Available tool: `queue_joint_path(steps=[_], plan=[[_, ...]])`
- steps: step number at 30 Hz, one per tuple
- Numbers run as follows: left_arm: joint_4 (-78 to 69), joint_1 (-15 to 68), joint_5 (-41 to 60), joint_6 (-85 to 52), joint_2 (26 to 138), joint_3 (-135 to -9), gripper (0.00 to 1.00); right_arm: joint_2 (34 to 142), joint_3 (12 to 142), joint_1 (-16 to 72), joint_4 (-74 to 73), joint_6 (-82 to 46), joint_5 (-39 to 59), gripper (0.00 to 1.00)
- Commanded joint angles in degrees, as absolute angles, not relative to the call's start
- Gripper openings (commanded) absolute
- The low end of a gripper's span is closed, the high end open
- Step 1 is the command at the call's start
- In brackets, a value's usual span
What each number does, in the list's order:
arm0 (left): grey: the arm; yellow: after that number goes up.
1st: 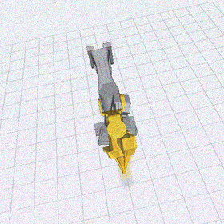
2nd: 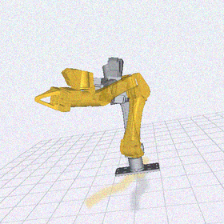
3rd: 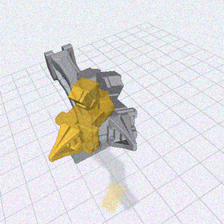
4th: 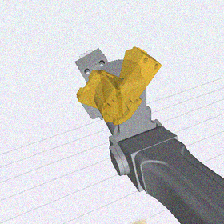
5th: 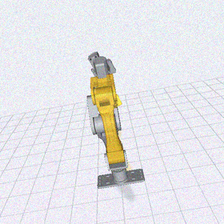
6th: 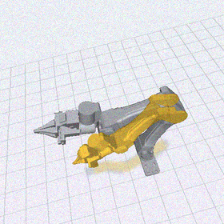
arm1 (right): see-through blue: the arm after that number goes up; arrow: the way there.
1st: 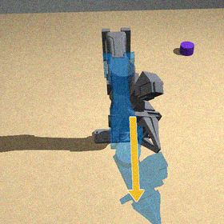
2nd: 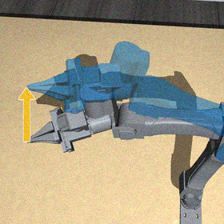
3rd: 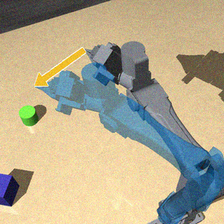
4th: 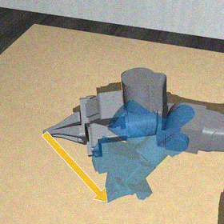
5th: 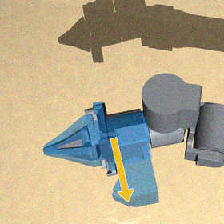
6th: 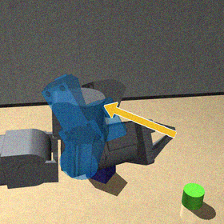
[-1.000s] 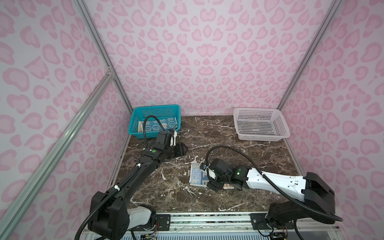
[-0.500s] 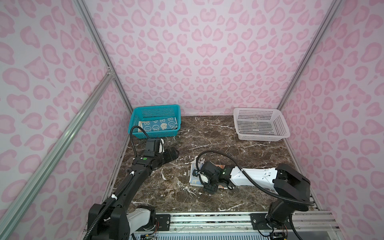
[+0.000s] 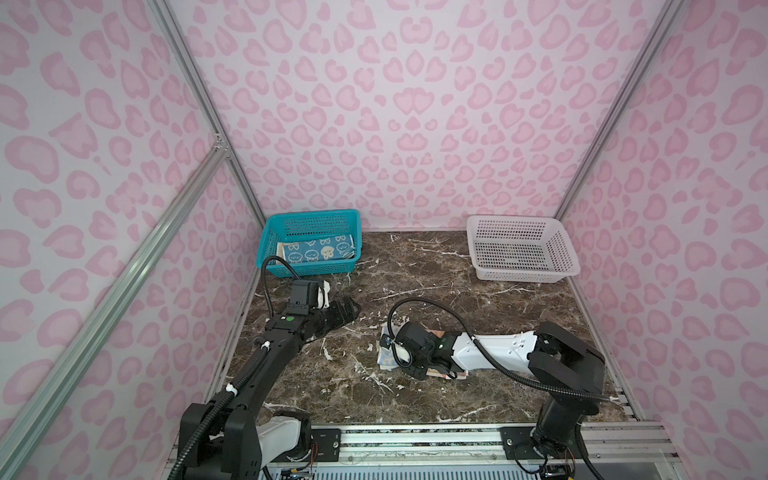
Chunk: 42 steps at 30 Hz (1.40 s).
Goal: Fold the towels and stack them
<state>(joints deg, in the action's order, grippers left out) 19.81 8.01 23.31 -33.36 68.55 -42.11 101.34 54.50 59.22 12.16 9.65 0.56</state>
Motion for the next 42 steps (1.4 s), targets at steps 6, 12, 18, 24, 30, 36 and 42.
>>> queue_joint_path(steps=[6, 12, 18, 24, 30, 36, 42], plan=[[15.2, 9.12, 31.76, -35.31, 72.14, -39.51, 0.99, 98.9, 51.16, 55.02, 11.92, 7.37, 4.62, 0.19], [12.1, 14.26, 35.69, -37.32, 77.44, -38.47, 0.98, 94.81, 48.66, 51.29, 5.51, 4.81, 10.82, 0.17], [2.16, 19.43, 37.41, -45.2, 82.73, -36.48, 0.98, 92.57, 46.61, 49.24, 1.69, 3.97, 13.54, 0.16], [-3.53, 24.97, 36.78, -49.92, 87.55, -37.53, 0.96, 91.95, 45.36, 49.07, -0.12, 3.71, 14.14, 0.16], [-7.33, 27.89, 37.33, -53.08, 91.09, -38.65, 0.91, 91.93, 44.47, 49.1, -1.43, 3.43, 14.07, 0.16], [-10.31, 28.74, 38.05, -54.41, 94.72, -39.02, 0.71, 91.84, 43.87, 49.17, -2.29, 3.41, 14.43, 0.16], [-10.05, 28.72, 37.54, -53.39, 97.57, -42.68, 0.37, 91.33, 43.27, 49.33, -2.29, 3.87, 14.05, 0.19]])
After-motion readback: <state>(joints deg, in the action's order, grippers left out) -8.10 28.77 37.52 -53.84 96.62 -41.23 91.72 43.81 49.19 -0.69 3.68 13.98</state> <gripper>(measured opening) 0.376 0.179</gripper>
